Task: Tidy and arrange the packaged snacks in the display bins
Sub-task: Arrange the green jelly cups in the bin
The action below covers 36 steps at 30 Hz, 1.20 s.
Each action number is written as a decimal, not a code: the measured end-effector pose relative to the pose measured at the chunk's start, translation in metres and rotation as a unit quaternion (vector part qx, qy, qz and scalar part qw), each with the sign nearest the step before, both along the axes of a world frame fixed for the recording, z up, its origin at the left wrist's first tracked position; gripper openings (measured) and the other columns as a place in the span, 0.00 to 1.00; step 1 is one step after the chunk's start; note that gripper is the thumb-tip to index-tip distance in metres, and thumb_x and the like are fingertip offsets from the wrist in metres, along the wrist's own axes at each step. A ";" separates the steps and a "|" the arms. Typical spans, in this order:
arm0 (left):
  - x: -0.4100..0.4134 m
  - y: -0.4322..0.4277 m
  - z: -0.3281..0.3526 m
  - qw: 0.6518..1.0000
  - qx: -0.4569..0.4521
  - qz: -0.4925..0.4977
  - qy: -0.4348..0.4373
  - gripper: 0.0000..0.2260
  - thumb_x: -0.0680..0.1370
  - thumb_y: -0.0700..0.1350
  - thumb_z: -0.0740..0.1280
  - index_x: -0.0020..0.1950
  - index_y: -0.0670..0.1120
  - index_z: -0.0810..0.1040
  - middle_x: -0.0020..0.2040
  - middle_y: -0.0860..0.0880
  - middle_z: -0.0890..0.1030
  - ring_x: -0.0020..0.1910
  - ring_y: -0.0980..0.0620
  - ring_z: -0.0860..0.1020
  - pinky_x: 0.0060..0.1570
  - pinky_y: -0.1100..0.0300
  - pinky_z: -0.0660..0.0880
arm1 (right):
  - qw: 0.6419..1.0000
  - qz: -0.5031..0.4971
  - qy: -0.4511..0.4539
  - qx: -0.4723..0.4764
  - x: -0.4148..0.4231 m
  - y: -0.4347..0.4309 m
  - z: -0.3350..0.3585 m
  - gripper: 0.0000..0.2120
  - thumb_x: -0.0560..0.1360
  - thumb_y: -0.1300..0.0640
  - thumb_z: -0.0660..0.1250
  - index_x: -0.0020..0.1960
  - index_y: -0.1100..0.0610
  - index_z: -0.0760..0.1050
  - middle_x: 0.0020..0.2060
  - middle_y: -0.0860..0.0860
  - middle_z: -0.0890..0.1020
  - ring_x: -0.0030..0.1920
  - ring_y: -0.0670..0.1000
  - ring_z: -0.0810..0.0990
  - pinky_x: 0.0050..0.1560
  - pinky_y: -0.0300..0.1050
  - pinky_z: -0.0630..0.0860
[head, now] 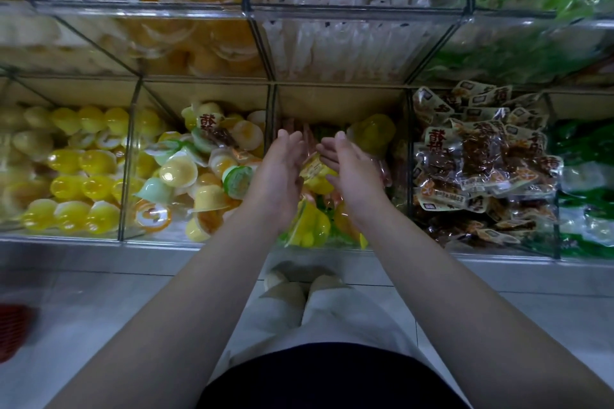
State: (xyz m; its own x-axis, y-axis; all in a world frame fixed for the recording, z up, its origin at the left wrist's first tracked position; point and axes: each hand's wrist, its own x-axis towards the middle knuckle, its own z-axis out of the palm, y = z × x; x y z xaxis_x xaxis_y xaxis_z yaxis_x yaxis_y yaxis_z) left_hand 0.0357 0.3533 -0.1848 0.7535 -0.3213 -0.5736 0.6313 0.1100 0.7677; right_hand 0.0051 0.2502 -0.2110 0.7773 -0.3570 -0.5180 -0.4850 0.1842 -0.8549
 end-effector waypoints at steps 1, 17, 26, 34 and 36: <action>-0.001 0.004 -0.001 1.000 -0.003 0.006 -0.003 0.25 0.84 0.57 0.46 0.77 0.46 0.60 0.77 0.48 0.62 0.77 0.49 0.59 0.75 0.50 0.53 | 1.000 0.000 -0.007 0.005 0.001 0.002 0.002 0.17 0.82 0.41 0.54 0.59 0.48 0.76 0.57 0.45 0.81 0.60 0.45 0.77 0.66 0.51 0.70; 0.046 0.098 -0.002 0.996 0.057 0.063 0.003 0.20 0.84 0.55 0.51 0.72 0.49 0.69 0.74 0.49 0.68 0.75 0.52 0.61 0.66 0.52 0.58 | 0.992 0.109 0.061 0.005 0.045 0.097 0.020 0.33 0.75 0.30 0.52 0.70 0.51 0.70 0.66 0.50 0.75 0.65 0.52 0.74 0.69 0.55 0.68; 0.061 0.130 -0.016 0.992 0.046 0.006 0.120 0.25 0.82 0.61 0.49 0.72 0.50 0.69 0.78 0.51 0.59 0.75 0.45 0.59 0.61 0.39 0.66 | 0.976 0.098 0.147 0.128 0.053 0.124 0.012 0.29 0.80 0.37 0.52 0.76 0.52 0.60 0.66 0.51 0.74 0.64 0.54 0.73 0.64 0.53 0.70; 0.075 0.141 -0.015 0.988 0.035 -0.048 0.141 0.25 0.82 0.59 0.54 0.75 0.49 0.65 0.76 0.47 0.64 0.75 0.44 0.62 0.69 0.43 0.62 | 0.981 0.011 0.120 0.153 0.055 0.133 0.005 0.26 0.82 0.42 0.54 0.73 0.57 0.65 0.58 0.50 0.73 0.60 0.52 0.74 0.66 0.50 0.70; 0.074 0.146 -0.016 0.988 0.027 -0.056 0.141 0.24 0.82 0.58 0.54 0.74 0.46 0.66 0.74 0.45 0.68 0.73 0.43 0.66 0.65 0.47 0.67 | 0.979 -0.022 0.105 0.175 0.056 0.136 0.005 0.22 0.82 0.45 0.56 0.69 0.57 0.68 0.54 0.50 0.76 0.52 0.50 0.77 0.60 0.47 0.74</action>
